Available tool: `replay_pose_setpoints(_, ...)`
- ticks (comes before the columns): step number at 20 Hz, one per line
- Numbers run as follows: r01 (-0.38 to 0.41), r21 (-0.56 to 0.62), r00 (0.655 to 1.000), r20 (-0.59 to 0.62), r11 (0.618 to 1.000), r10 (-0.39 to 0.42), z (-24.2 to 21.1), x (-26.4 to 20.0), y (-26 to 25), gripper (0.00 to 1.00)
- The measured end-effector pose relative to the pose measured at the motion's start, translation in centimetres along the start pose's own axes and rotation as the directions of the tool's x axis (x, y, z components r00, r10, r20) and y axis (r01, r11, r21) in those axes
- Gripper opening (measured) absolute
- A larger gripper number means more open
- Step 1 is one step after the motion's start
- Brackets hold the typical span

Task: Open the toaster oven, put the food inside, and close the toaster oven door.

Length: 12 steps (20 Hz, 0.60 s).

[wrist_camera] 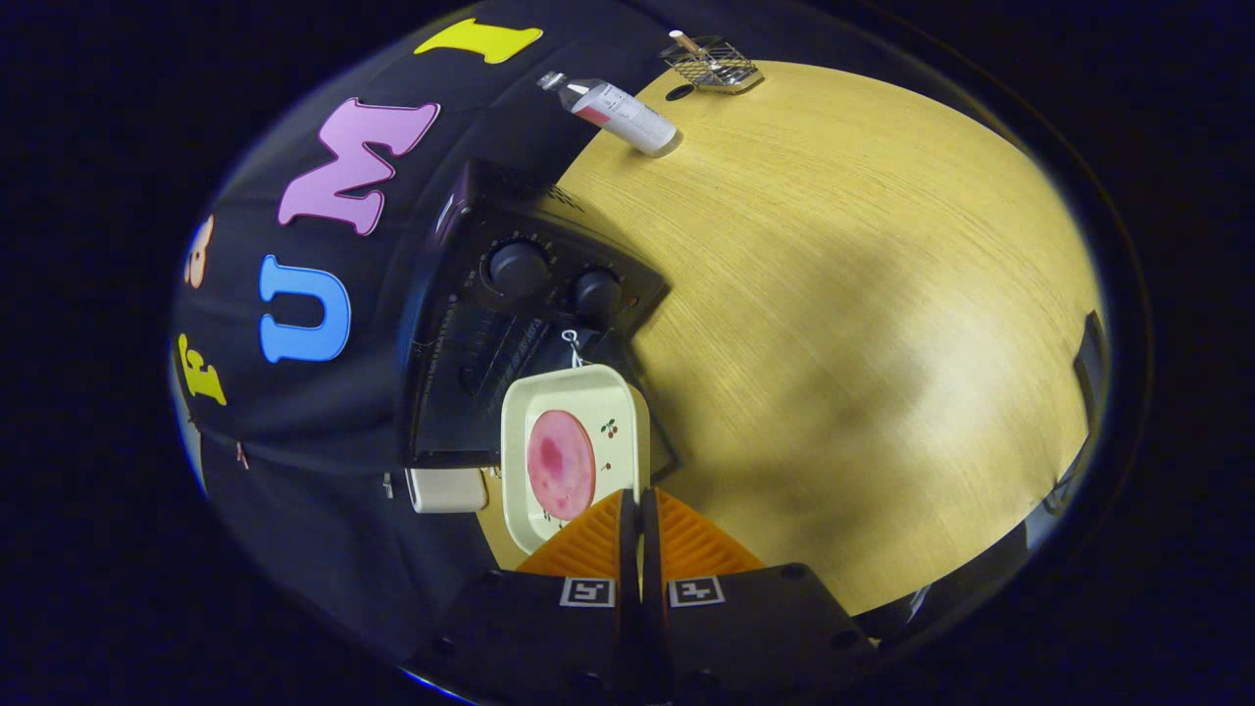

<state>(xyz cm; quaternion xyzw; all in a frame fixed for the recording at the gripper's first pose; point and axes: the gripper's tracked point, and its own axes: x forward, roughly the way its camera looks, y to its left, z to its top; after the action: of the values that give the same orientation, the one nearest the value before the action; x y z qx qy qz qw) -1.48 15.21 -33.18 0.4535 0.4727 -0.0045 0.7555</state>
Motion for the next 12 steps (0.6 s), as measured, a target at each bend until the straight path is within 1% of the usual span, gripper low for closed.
replay_pose_setpoints(3,0.013,0.035,0.999,0.039,0.999,-0.014,-0.5,2.1,2.1,0.06)
replay_pose_setpoints(6,0.015,0.108,0.996,0.085,0.994,-0.024,-0.4,4.3,3.9,0.06)
replay_pose_setpoints(9,0.026,0.182,0.990,0.134,0.983,-0.051,0.4,6.3,5.2,0.06)
replay_pose_setpoints(12,0.018,0.265,0.980,0.188,0.964,-0.071,0.8,7.8,6.7,0.06)
